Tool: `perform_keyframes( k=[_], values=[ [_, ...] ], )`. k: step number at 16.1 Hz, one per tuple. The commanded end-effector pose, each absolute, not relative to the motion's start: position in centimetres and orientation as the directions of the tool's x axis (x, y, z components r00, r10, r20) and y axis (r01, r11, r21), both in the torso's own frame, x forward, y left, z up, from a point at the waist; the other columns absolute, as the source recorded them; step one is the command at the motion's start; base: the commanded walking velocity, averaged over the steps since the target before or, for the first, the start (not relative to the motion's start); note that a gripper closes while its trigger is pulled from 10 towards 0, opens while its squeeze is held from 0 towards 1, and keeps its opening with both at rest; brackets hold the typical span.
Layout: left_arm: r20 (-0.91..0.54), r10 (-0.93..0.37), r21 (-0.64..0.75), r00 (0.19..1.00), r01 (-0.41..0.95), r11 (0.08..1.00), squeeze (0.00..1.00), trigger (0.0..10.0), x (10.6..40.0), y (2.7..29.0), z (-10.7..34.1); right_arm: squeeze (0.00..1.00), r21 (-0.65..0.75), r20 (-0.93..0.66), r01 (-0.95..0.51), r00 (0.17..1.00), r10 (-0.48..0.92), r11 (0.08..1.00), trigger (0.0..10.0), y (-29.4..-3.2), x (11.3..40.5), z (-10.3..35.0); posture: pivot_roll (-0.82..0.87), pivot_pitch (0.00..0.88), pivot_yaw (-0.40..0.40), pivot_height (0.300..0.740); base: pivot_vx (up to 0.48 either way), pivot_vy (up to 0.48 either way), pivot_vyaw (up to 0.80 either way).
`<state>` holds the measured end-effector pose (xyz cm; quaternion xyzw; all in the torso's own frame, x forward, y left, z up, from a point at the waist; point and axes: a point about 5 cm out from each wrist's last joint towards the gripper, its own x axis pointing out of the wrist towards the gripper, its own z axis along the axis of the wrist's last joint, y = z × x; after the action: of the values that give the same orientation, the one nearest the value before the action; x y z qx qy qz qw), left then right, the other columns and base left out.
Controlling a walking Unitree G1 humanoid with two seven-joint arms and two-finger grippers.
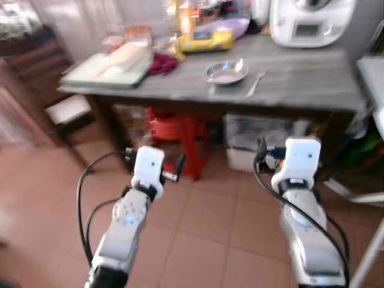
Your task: Setting the table
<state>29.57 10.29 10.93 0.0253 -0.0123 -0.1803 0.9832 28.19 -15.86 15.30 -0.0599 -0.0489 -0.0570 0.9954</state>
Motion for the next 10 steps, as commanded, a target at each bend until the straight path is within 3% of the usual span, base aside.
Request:
perform_keyframes(
  k=[1,3,10],
  values=[
    [0.042,-0.378,0.074,0.925,0.375,0.924,0.0,10.0,29.69,10.23,11.63,0.0,-0.104,0.117,0.121,0.987,-0.109,0.987,10.0,-15.8,28.31,15.61,-0.1,0.07,0.122,0.74,0.0,0.0,0.0],
    [0.036,-0.406,0.052,0.913,0.404,0.913,0.0,10.0,29.45,9.73,11.53,0.0,-0.104,0.117,0.119,0.987,-0.107,0.987,10.0,-15.69,28.31,15.61,-0.1,0.069,0.124,0.74,0.0,0.0,0.0],
    [0.025,-0.41,0.042,0.912,0.409,0.912,0.0,10.0,29.51,10.31,11.51,0.0,-0.103,0.125,0.134,0.985,-0.121,0.986,10.0,-16.11,27.9,15.48,-0.1,0.06,0.14,0.74,0.0,-0.441,0.0]
  ],
)
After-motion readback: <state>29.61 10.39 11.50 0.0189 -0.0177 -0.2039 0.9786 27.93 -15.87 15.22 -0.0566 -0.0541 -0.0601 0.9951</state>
